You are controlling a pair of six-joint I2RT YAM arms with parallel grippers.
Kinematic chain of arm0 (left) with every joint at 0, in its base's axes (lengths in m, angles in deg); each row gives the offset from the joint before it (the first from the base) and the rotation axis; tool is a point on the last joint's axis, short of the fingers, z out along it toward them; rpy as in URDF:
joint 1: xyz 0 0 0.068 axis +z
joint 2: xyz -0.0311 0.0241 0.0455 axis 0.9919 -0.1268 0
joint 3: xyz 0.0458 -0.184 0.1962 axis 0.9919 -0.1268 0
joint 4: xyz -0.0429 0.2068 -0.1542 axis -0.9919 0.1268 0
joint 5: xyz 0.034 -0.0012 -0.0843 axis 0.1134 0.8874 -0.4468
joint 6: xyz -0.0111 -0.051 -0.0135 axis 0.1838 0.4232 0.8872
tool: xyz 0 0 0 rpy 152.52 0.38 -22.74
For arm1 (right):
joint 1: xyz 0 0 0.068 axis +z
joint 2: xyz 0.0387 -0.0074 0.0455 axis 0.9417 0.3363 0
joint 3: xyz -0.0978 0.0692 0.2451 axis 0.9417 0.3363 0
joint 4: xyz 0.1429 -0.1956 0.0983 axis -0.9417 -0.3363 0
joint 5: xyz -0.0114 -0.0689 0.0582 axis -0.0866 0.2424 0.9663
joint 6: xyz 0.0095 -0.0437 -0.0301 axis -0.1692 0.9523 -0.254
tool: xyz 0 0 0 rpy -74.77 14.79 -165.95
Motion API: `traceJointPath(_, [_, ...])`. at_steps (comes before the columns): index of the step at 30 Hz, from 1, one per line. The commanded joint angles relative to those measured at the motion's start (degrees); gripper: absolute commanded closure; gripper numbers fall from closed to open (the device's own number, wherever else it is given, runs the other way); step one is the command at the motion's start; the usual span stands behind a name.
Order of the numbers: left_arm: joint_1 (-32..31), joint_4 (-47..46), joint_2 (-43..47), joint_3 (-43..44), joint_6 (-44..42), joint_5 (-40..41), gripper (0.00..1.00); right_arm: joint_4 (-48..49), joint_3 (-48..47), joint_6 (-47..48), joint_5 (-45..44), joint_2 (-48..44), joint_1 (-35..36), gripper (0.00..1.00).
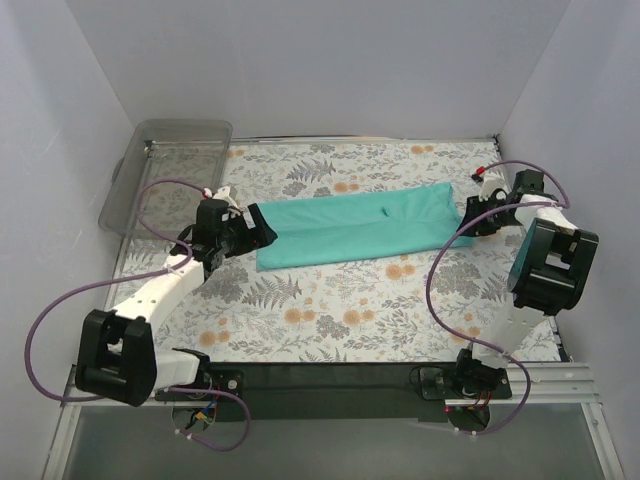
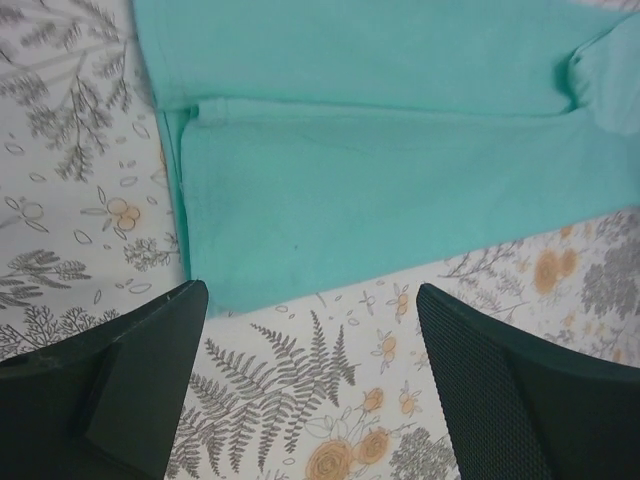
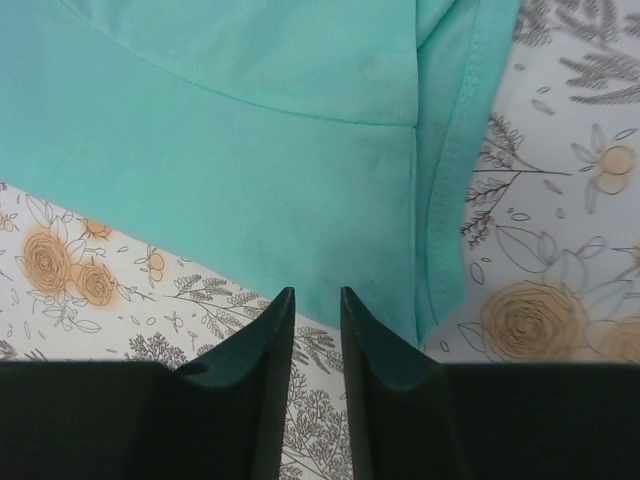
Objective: Fold and stack the t-shirts
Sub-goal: Fold the tshirt
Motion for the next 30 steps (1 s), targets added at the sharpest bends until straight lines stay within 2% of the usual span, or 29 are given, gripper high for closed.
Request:
traceJointPath(1, [0.3,-0.8,6.5,2.5,-4.1,6.2,0.2,-0.7,-3.8,1.8,-2.6,-7.5,0.0,0.7])
traceJointPath(3, [0.5,-4.8,5.7,2.5,-5.5,5.4,0.14,-0.8,-3.9,1.3,-2.0,-9.2,0.0,0.66])
traceJointPath(6, [0.8,-4.8,-3.1,8.5,-6.5,2.4,0.14,-0.5,-2.9,-0.4,1.4,-10.3,0.1,0.6])
traceJointPath(7, [0.9,-4.8,-8.2,13.0,-7.7,1.6,0.16,-0.5,-2.5,-0.7,3.8,-10.6,0.1,0.59])
traceJointPath(10, [1.5,-4.2,-16.1,19.4,-11.0,-0.7,0.18,-0.2,-0.1,-1.3,6.7,-12.2,0.1,0.58])
traceJointPath(11, [1.9,-3.8,-21.1,23.2,-12.0,-1.5,0.22,-0.1,0.7,-1.3,8.2,-13.0,0.1,0.58])
traceJointPath(18, [2.8,-0.4,-35.2,35.7,-19.0,-1.5,0.28,-0.2,7.8,2.0,10.9,-16.4,0.0,0.58])
traceJointPath(21, [2.8,1.7,-38.2,39.4,-21.1,-1.9,0.32,0.1,9.2,1.1,8.4,-17.1,-0.1,0.58])
traceJointPath(23, [2.8,1.9,-38.0,39.3,-21.6,-1.8,0.32,2.8,10.0,-2.7,3.3,-17.9,-1.4,0.58])
traceJointPath(27, [2.8,0.9,-35.0,37.2,-22.0,1.3,0.31,7.4,10.8,-8.1,-2.8,-17.7,-3.8,0.55])
traceJointPath(30, [2.8,-0.4,-30.5,34.2,-20.3,2.5,0.3,7.8,9.9,-10.1,-3.1,-14.7,-3.8,0.49])
